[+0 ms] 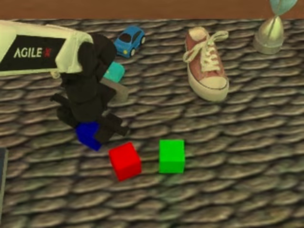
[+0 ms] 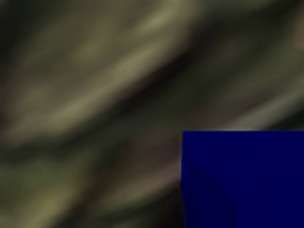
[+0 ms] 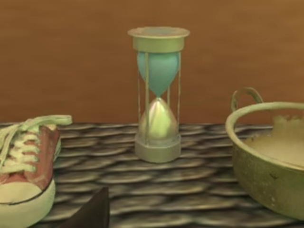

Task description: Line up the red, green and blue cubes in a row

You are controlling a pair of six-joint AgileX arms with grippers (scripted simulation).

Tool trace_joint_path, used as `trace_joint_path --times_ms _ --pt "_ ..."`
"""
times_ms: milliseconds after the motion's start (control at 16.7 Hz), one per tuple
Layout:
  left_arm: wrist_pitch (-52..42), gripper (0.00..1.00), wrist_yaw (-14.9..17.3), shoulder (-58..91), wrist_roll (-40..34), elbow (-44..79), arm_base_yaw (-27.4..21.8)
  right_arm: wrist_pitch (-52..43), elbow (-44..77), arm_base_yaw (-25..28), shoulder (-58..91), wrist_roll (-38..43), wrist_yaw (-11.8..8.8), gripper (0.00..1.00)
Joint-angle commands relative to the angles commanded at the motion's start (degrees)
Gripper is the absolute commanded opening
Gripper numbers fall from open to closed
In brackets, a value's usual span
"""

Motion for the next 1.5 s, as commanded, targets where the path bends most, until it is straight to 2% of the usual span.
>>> trace_joint_path --times_ms 180,240,780,1200,1500 --pt "0.0 0.02 0.0 0.0 0.0 0.0 0.0 0.0 0.0 0.0 0.0 0.0 0.0 1.0" --pt "0.0 0.0 0.0 0.0 0.0 0.0 0.0 0.0 0.0 0.0 0.0 0.0 0.0 1.0" --pt "-0.27 0.0 0.04 -0.34 0.06 0.19 0.01 0.0 0.0 0.0 0.0 0.0 0.0 1.0" --pt "-12.38 0.0 0.0 -4.62 -0.08 7.56 0.89 0.0 0.0 0.0 0.0 0.0 0.0 1.0" --pt "-13.95 0.0 -0.03 -5.38 -0.02 8.6 0.78 0.0 0.0 0.0 0.0 0.0 0.0 1.0"
